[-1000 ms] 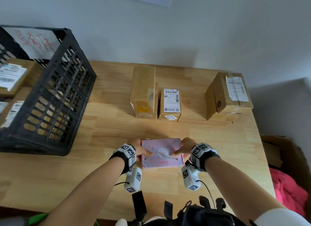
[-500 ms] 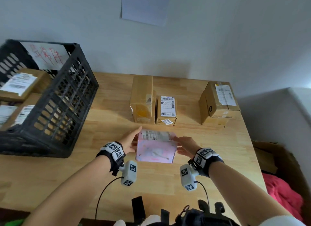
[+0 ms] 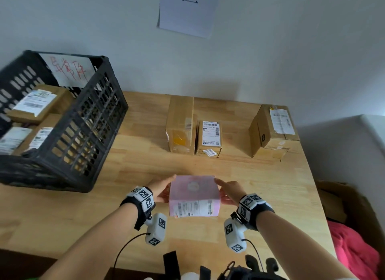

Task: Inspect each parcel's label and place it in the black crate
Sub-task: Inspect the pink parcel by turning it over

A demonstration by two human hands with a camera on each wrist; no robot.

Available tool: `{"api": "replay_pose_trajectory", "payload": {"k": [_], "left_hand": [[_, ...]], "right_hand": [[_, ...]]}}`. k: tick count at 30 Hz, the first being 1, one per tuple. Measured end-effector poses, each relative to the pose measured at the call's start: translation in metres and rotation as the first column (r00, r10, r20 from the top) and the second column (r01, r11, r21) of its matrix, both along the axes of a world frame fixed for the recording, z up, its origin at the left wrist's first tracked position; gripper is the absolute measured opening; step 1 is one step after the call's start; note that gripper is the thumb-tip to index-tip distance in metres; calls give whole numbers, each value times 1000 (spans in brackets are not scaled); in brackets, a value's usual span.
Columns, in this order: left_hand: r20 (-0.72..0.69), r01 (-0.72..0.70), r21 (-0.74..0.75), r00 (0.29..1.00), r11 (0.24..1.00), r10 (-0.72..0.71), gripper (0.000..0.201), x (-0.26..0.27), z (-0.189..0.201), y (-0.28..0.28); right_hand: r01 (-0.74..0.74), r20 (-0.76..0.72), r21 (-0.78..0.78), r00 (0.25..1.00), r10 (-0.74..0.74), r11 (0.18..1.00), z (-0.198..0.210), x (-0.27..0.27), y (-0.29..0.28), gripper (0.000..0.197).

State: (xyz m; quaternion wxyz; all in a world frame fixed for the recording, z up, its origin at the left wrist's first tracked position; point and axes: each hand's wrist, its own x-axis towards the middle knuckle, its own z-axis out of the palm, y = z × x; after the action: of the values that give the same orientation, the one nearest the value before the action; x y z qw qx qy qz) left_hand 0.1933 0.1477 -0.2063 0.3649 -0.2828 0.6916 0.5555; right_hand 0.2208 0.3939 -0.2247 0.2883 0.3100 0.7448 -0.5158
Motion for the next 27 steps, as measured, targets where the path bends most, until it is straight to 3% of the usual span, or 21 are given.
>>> {"api": "replay_pose_trajectory", "payload": {"k": [5,9,11,13,15,16,19,22,27], "left_hand": [[102,183,-83,979,980,-174,90,7,-20,6],[58,303,-210,953,930,-298,61,5,-26,9],[58,353,-239,935,905,-349,81,0,-33,6],[54,385,-289,920,876,-387,104,-10,-66,-2],[77,416,-303,907,857,-413,112,-17,-84,-7],[80,421,-306,905,854,-418,114,-17,-74,-5],[96,482,-338,872,808,-480,96,-14,-41,3],[121,499,-359,863,789,-491,75,-14,-31,6],[156,523,-292,852,801,-500,89,-22,-35,5]], "right_hand": [[-241,74,151,970,232,959,-12,2,-6,51],[-382,130,287,924,359,878,-16,1,-10,57],[-440,163,330,898,408,835,-18,-2,-14,67],[-486,194,344,874,445,804,-21,-4,-18,79],[-498,214,339,867,450,798,-24,-7,-19,87],[-503,225,329,864,451,799,-26,-10,-19,88],[-554,248,319,832,497,769,-25,-17,-17,90],[-593,260,322,805,533,738,-24,-21,-17,86],[-618,301,242,781,548,748,-24,-24,-14,95]]}}
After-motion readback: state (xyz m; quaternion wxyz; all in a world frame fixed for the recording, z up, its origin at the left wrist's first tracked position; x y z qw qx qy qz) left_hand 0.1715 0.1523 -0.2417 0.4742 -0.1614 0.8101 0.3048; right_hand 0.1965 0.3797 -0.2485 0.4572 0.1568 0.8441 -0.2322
